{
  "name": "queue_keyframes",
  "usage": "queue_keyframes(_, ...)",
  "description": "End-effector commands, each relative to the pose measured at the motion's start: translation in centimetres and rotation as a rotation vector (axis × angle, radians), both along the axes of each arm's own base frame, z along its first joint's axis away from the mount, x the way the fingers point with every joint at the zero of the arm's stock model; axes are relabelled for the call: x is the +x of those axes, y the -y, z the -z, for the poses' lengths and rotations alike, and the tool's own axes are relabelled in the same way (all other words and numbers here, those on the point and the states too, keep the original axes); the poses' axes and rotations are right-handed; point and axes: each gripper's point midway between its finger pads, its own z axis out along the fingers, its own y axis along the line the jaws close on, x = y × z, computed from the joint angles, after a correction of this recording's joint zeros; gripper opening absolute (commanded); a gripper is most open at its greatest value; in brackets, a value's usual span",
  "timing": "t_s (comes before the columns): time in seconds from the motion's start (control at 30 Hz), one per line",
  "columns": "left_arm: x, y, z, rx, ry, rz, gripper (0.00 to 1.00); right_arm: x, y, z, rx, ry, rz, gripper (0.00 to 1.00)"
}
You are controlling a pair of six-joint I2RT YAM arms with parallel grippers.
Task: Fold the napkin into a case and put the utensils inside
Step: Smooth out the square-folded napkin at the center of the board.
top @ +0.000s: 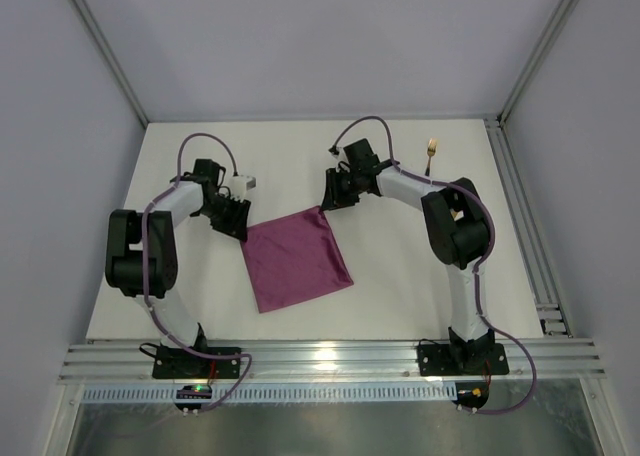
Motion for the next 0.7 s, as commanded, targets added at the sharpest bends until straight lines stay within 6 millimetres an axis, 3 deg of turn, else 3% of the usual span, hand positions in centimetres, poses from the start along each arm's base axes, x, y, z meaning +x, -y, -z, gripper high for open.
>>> queue_keyframes(0.0, 1.2, 0.5, -0.4, -0.025, 0.028, -0.006, 0.36, 0.5, -0.5, -2.4, 0.031, 0.064, -0.024, 0.34)
queue_keyframes(0.23, 1.2, 1.1, -0.1, -0.034, 0.013, 0.005, 0.22, 0.3, -1.0, -3.2, 0.056, 0.081, -0.033, 0.34)
queue_keyframes(0.37, 1.3, 1.1, -0.1, -0.037, 0.016, 0.005, 0.08, 0.1, -1.3, -4.1, 0.084, 0.101, -0.047, 0.34)
queue_keyframes(0.6, 1.6, 0.9, -0.7, -0.028, 0.042, -0.002, 0.08, -0.5, -1.1, -4.9, 0.089, 0.137, -0.055, 0.36)
queue_keyframes(0.67, 1.7, 0.7, -0.8, -0.016, 0.049, -0.005, 0.12, -0.8, -1.0, -4.9, 0.091, 0.140, -0.058, 0.39)
